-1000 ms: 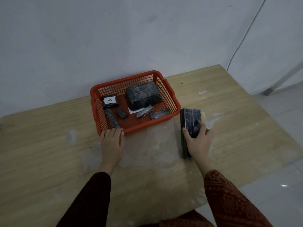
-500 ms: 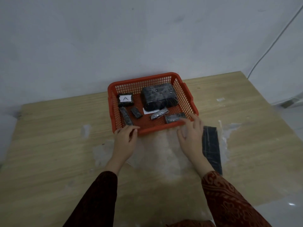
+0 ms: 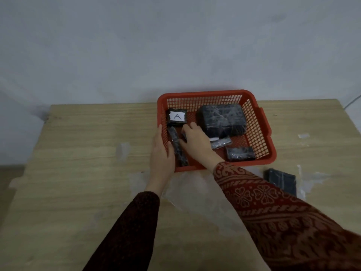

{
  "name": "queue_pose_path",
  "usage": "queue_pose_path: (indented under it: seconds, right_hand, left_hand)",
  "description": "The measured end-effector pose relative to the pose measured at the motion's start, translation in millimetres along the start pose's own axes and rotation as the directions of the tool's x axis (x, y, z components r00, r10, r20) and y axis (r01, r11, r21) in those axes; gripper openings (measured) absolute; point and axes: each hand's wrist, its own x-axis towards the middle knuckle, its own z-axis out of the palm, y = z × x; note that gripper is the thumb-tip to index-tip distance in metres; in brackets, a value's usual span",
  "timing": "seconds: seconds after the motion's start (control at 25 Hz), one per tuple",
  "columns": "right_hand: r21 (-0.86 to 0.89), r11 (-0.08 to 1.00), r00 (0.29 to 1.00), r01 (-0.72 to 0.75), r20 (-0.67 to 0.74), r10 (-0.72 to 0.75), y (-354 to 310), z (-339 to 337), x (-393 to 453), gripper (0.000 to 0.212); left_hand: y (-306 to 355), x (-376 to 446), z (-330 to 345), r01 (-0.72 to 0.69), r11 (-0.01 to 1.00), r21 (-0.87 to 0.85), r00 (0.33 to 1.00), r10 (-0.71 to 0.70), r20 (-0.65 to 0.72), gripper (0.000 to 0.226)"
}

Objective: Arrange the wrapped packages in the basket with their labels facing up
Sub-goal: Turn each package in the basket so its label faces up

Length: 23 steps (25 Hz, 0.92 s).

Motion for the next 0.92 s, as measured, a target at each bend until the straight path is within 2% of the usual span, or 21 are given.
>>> queue_pose_path:
  seconds: [0.16,0.32,0.44,0.6,0.72,0.8,0.92]
  right_hand:
    - [-0.161,0.987,0.999,-0.031,0.011,0.033,1.6,13.7,12.9,0.034]
    - [-0.210,0.975,0.985,-0.077,0.135,0.107,1.8,16.6,19.3,0.046]
    - [-0.137,0.990,0.979,-0.034,0.193,0.061,6.4,11.7,26.8,0.044]
    - [0.068,0.997,0.971,-0.044,0.239,0.026,24.0,-6.8,44.5,0.027]
    - [0.110,0.994,0.950,0.003,0.310,-0.037,31.8,-10.3,57.3,0.020]
    - [0.074,0.995,0.957,0.061,0.280,-0.080,31.2,-7.7,64.5,0.020]
    - [0.005,0.990,0.977,0.138,0.162,-0.137,31.2,-5.1,68.2,0.013]
  left_hand:
    - [-11.2,-0.7,3.1,-0.005,0.998,-0.062,1.000,0.005,0.010,0.053]
    - [-14.8,0.3,4.5,0.014,0.995,-0.097,1.000,-0.014,0.002,0.052]
    - [-16.0,0.4,5.3,0.013,0.994,-0.107,1.000,-0.014,-0.009,0.050]
    - [-17.6,0.4,6.4,0.026,0.990,-0.137,1.000,-0.028,-0.013,0.050]
    - [-18.2,0.5,7.1,0.021,0.987,-0.160,1.000,-0.023,-0.010,0.050]
    - [-18.5,0.4,7.2,0.010,0.986,-0.169,1.000,-0.012,-0.014,0.050]
    - [-19.0,0.4,7.4,0.004,0.984,-0.178,1.000,-0.008,-0.021,0.050]
